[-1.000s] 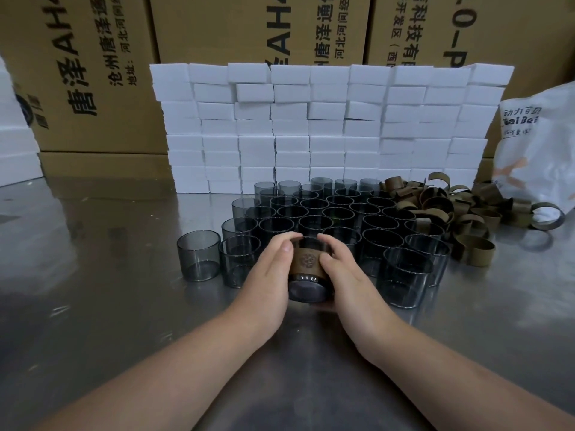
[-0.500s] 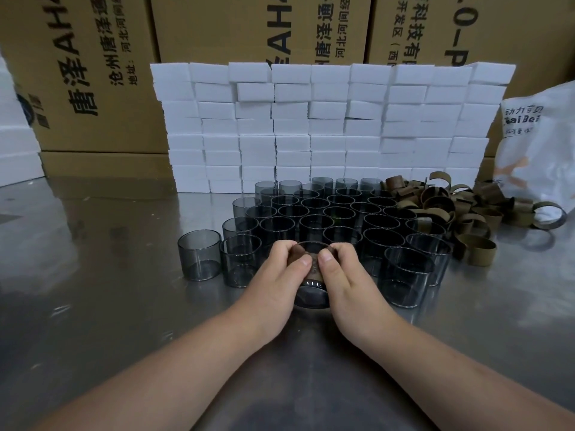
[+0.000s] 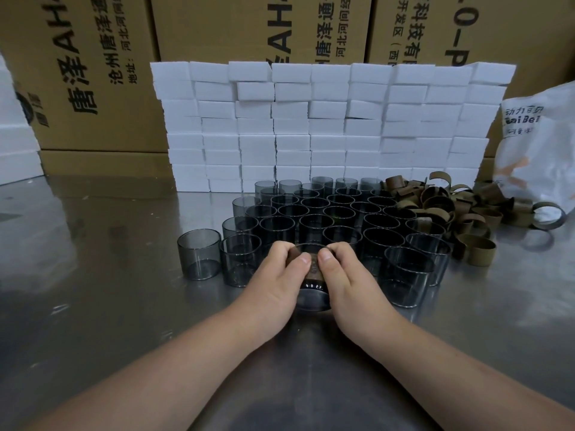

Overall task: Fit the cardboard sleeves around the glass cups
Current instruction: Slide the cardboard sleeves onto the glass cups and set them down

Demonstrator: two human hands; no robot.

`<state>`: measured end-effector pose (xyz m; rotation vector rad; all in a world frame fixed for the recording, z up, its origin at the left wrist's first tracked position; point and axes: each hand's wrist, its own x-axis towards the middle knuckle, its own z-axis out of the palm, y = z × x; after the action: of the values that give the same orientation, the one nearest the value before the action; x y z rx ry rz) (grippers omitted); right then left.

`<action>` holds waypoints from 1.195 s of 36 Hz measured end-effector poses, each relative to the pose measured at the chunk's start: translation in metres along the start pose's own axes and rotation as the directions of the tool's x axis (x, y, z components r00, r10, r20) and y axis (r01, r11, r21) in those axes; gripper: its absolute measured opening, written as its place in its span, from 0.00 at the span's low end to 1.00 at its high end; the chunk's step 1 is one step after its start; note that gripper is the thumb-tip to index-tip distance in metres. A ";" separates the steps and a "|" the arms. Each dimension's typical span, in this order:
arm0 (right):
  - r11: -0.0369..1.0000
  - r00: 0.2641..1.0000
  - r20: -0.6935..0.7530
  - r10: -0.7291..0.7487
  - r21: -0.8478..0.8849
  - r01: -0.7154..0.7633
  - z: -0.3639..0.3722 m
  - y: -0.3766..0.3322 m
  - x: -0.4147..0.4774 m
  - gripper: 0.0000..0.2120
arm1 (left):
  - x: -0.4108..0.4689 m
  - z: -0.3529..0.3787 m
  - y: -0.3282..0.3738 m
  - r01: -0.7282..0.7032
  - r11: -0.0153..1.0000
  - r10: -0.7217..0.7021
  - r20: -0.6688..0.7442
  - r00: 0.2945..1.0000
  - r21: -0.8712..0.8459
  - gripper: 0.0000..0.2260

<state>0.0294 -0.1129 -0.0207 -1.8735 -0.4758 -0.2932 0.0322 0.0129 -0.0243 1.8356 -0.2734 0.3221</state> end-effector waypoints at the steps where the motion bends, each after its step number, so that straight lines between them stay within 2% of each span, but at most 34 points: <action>1: 1.000 1.000 0.001 0.004 0.001 -0.004 0.000 0.000 0.000 0.09 | 0.000 0.000 0.000 0.003 1.000 -0.003 0.000 1.000 -0.003 0.06; 27: 1.000 1.000 0.016 0.014 0.000 -0.014 -0.002 0.000 -0.001 0.10 | -0.003 -0.003 0.007 -0.001 0.999 0.001 0.000 1.000 0.042 0.09; 34: 1.000 1.000 -0.016 0.026 0.001 -0.026 0.001 0.000 0.000 0.10 | -0.004 0.002 0.004 -0.004 0.999 0.006 -0.060 0.998 0.035 0.08; 38: 0.996 0.995 -0.054 0.086 0.038 -0.084 0.001 0.001 0.001 0.08 | 0.000 0.000 0.000 -0.093 0.967 0.119 -0.098 0.988 0.237 0.06; 43: 0.995 0.994 -0.044 0.096 -0.001 -0.096 0.001 -0.002 0.001 0.15 | 0.001 -0.002 -0.003 -0.164 0.912 0.206 -0.075 0.976 0.377 0.04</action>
<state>0.0292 -0.1108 -0.0188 -1.8825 -0.3545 -0.2697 0.0337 0.0154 -0.0264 2.1569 -0.3262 0.6450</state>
